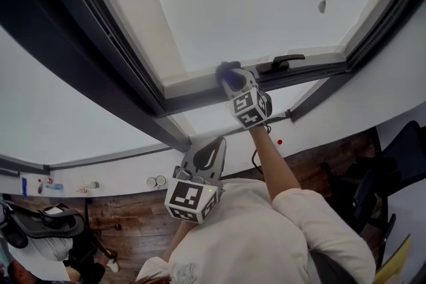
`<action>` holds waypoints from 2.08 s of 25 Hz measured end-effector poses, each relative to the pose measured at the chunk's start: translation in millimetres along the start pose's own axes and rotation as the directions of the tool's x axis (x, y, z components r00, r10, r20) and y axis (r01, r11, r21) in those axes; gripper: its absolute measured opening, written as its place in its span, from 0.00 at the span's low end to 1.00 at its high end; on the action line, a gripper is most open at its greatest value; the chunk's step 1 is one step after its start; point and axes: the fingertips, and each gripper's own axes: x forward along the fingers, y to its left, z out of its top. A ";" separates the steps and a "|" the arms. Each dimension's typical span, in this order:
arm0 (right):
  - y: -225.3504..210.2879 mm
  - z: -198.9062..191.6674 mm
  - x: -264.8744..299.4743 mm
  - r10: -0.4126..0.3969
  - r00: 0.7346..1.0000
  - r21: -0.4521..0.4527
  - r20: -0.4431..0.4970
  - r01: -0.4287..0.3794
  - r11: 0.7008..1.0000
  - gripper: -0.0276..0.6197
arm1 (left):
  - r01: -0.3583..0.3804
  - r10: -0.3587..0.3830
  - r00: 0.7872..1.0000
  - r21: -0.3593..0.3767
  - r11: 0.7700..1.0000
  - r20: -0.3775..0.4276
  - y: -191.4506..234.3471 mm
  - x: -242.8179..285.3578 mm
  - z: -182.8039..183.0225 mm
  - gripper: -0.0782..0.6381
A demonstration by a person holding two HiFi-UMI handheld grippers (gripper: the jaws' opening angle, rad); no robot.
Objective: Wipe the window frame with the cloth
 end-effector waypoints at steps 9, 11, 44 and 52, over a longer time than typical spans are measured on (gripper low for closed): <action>-16.7 -9.7 -6.2 -0.017 1.000 0.008 -0.006 0.017 1.000 0.18 | 0.024 -0.024 1.000 0.003 1.000 0.000 -7.2 13.7 1.6 0.12; -21.5 -13.1 -7.7 -0.023 1.000 0.012 -0.009 0.023 1.000 0.18 | 0.028 -0.028 1.000 0.003 1.000 0.000 -8.7 16.6 2.2 0.12; -51.4 -21.0 -23.9 -0.049 0.998 0.043 0.038 0.047 0.998 0.19 | -0.152 0.152 0.988 -0.028 0.988 -0.015 34.3 -32.3 -5.2 0.12; 23.2 57.2 -46.9 0.048 0.978 0.062 0.205 -0.062 0.996 0.19 | -0.197 0.196 0.980 -0.041 0.980 -0.029 53.6 -61.5 -11.5 0.12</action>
